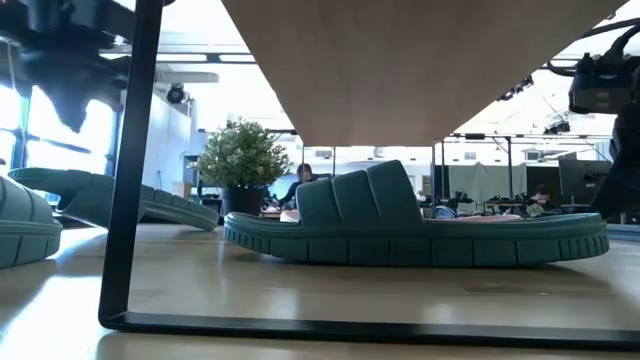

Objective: Pick and place slides into the shelf
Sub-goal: Put the top green slipper under the shelf

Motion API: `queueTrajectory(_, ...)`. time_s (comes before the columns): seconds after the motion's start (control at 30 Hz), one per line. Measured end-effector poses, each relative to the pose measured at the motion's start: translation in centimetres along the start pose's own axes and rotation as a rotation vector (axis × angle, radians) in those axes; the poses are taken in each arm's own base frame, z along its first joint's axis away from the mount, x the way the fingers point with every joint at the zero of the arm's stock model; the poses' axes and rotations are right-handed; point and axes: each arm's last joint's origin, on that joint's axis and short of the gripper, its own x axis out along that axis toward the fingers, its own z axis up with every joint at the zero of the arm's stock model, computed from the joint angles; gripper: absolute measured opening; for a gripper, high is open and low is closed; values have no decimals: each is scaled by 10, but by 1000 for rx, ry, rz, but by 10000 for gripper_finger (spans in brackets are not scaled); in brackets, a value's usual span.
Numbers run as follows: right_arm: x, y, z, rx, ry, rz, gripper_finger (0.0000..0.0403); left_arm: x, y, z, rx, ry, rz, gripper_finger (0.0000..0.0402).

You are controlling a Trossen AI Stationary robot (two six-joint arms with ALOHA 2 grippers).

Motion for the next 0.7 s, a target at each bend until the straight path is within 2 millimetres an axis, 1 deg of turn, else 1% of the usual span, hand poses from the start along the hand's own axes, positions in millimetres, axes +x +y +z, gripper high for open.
queueTrajectory(0.1,0,1,0,-36,-8,4,0,0,-3,-5,-62,50,-104,35)
queueTrajectory(0.17,0,0,0,-53,-14,0,0,-1,-4,-9,-118,94,-131,59)
queueTrajectory(0.27,0,0,1,-83,-38,-8,0,-1,-5,-16,-202,179,-117,94)
queueTrajectory(0.33,0,0,1,-87,-49,-12,0,-1,-6,-18,-242,214,-64,110)
queueTrajectory(0.5,0,0,1,-87,-44,-12,0,0,-19,-17,-259,229,25,121)
queueTrajectory(0.7,0,-1,1,-110,-42,-17,0,2,-48,-11,-238,215,143,122)
